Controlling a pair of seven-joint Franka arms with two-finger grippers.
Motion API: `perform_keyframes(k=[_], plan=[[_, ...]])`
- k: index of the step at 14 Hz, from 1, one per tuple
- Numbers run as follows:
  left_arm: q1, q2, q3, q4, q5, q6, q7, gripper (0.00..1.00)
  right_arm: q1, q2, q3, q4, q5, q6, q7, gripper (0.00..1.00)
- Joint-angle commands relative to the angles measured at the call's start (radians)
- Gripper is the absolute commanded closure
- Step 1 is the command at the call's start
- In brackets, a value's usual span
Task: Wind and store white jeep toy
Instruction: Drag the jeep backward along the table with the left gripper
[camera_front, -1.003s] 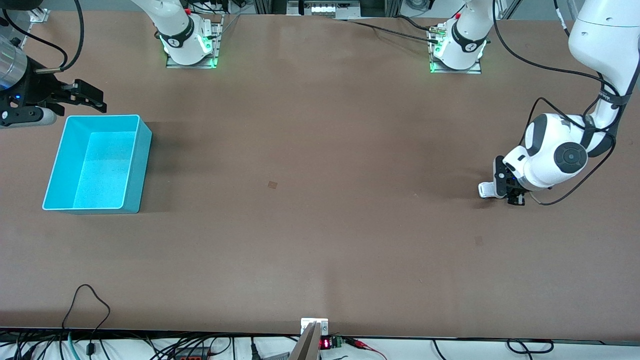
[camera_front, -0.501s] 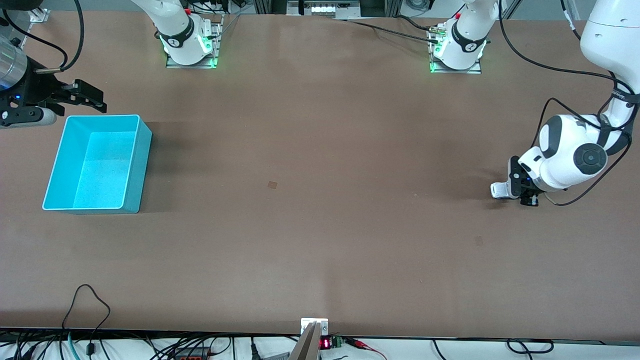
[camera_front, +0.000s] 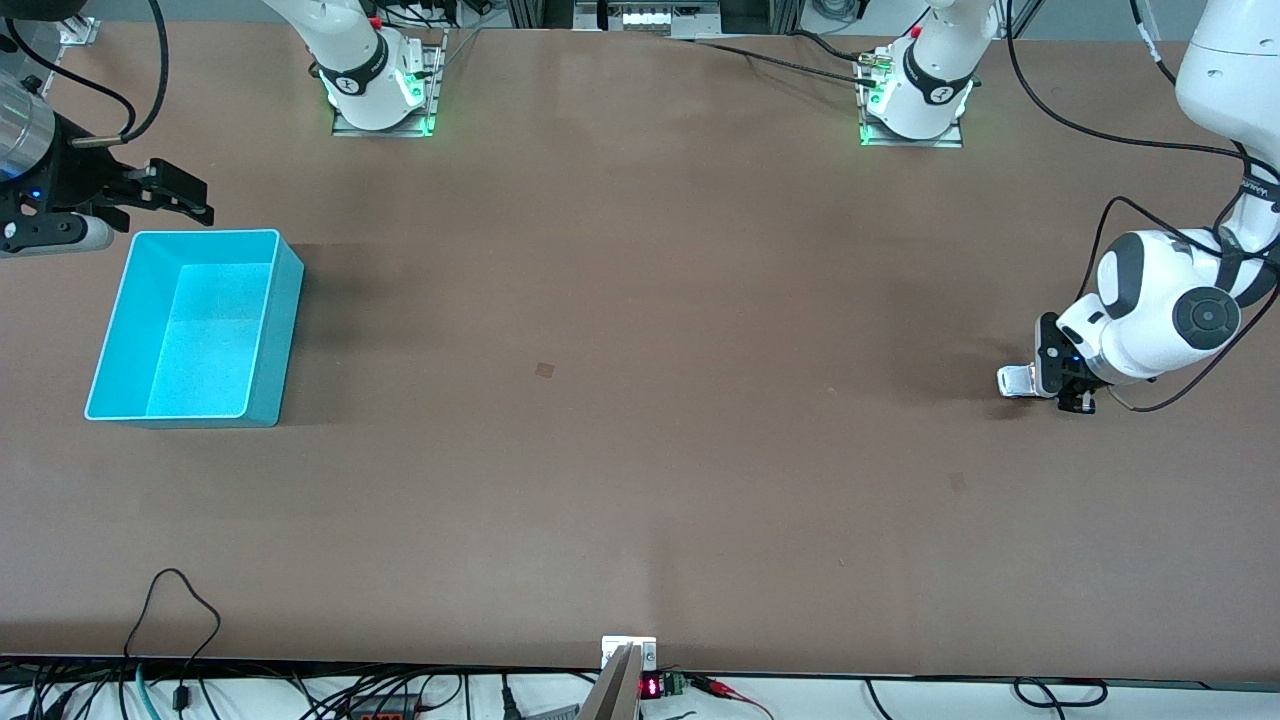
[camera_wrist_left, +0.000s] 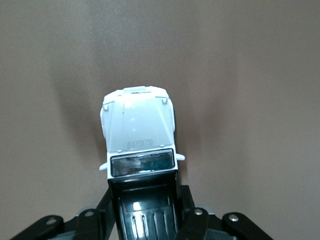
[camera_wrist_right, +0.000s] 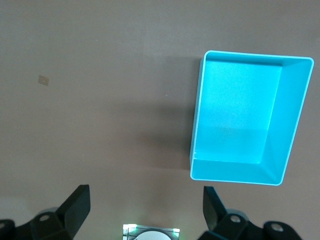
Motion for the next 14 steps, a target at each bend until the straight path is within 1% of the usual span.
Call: perform_keyframes(k=[1,8,9,10,11,12,13,14], plan=[[0.033,0.119,0.000,0.057,0.033,0.063,0.045,0.76,0.004,0.008,-0.001,0.018,0.018,-0.005,0.006,0.00],[0.056,0.128,0.002,0.057,0.031,0.063,0.059,0.76,0.007,0.008,-0.001,0.018,0.018,-0.005,0.006,0.00],[0.056,0.127,0.002,0.057,0.031,0.063,0.059,0.75,0.007,0.008,-0.001,0.018,0.018,-0.007,0.006,0.00],[0.056,0.121,0.002,0.057,0.030,0.061,0.059,0.64,0.007,0.008,-0.001,0.018,0.018,-0.007,0.006,0.00],[0.056,0.113,0.001,0.057,0.030,0.054,0.058,0.43,0.007,0.008,-0.001,0.018,0.018,-0.007,0.006,0.00],[0.054,0.092,-0.003,0.057,0.027,0.042,0.059,0.19,0.007,0.008,-0.001,0.018,0.018,-0.007,0.006,0.00],[0.054,0.072,-0.009,0.062,0.021,-0.007,0.059,0.00,0.007,0.008,-0.001,0.017,0.018,-0.008,0.006,0.00],[0.045,0.052,-0.015,0.092,0.013,-0.084,0.059,0.00,0.007,0.008,-0.001,0.017,0.018,-0.008,0.006,0.00]])
